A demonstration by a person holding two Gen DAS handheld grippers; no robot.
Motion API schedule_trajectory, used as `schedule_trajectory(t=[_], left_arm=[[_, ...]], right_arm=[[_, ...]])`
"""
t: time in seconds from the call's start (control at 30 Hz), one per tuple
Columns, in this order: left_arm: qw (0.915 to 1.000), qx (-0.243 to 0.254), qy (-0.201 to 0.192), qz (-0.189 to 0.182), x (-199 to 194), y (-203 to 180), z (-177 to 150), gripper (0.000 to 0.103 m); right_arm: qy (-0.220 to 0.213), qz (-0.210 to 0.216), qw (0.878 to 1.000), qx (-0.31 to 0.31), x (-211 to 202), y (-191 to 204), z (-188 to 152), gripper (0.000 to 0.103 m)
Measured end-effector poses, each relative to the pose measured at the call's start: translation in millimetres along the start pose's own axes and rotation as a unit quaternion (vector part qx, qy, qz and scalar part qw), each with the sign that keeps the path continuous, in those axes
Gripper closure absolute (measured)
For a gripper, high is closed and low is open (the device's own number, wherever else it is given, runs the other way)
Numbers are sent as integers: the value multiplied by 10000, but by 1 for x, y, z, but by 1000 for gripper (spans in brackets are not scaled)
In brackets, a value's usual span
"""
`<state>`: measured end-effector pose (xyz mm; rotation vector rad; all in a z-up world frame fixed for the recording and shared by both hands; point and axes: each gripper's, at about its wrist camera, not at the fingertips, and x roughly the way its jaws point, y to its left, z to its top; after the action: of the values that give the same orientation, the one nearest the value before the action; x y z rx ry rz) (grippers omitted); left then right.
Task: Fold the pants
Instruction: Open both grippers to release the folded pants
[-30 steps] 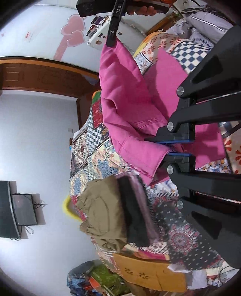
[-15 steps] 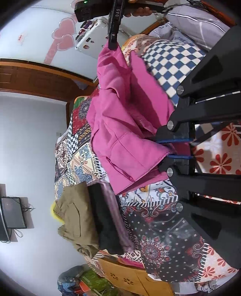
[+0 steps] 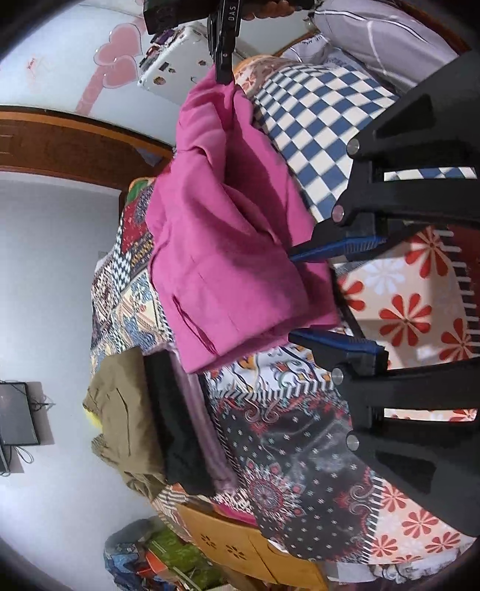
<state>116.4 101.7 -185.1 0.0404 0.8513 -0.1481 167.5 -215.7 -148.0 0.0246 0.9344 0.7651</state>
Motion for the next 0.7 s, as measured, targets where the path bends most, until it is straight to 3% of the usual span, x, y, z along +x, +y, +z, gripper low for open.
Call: schedule_trajectory(t=[0.23, 0.37, 0.43, 0.5, 0.7], left_arm=[[9988, -271, -188, 348, -22, 17, 13, 56], [9964, -292, -569, 549, -46, 19, 38, 55], [9951, -325, -732, 587, -56, 19, 48, 50], [9930, -387, -901, 662, -65, 19, 59, 45], [9942, -317, -716, 742, -45, 8, 74, 44]], right_arm=[[173, -205, 9996, -30, -5, -5, -1, 96], [52, -391, 9988, -277, -19, 1, 8, 95], [-13, -467, 9980, -419, -27, 4, 14, 93], [-103, -450, 9980, -428, -33, 4, 19, 86], [-377, -308, 9987, -175, -42, -7, 34, 83]])
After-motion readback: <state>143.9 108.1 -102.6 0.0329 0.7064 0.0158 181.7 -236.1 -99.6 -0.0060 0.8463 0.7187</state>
